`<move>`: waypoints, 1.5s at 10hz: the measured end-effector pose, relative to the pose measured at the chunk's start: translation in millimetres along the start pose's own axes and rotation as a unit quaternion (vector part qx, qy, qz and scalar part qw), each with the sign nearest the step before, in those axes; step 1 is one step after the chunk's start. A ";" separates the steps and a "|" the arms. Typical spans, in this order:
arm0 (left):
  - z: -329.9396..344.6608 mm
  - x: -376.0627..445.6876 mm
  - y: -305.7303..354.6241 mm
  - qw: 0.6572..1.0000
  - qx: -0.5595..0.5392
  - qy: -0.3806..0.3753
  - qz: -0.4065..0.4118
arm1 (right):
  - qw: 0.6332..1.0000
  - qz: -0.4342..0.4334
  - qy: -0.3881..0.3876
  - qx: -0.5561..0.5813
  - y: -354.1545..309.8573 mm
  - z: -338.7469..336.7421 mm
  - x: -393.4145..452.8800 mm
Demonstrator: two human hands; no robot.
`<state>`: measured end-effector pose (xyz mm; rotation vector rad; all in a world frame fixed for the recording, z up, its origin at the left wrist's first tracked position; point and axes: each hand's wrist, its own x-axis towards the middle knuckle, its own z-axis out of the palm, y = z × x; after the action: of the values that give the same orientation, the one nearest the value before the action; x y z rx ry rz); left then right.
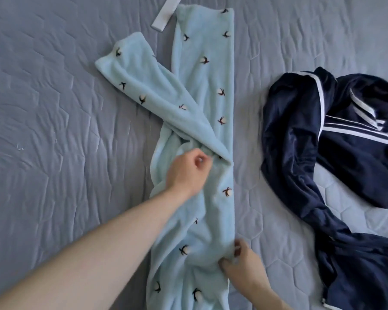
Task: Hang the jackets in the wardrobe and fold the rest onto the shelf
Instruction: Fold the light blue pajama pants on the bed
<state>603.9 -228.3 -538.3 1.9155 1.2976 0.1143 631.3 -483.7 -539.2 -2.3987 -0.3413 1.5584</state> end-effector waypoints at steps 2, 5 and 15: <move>-81.3 79.5 -89.0 0.963 0.113 0.169 -0.176 | 0.971 -0.165 0.160 0.067 -88.4 -37.7 41.4; -24.3 154.9 -140.7 0.920 0.121 0.117 -0.355 | 0.892 -0.397 0.209 -0.062 -277.9 -47.1 129.2; -34.6 201.1 -142.1 0.865 0.146 0.007 -0.480 | 0.923 -0.282 0.262 0.029 -405.4 -133.5 250.6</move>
<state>576.3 -23.7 -676.8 1.2687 2.2195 -0.6051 831.0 -31.5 -563.1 -2.2667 -0.7648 0.6436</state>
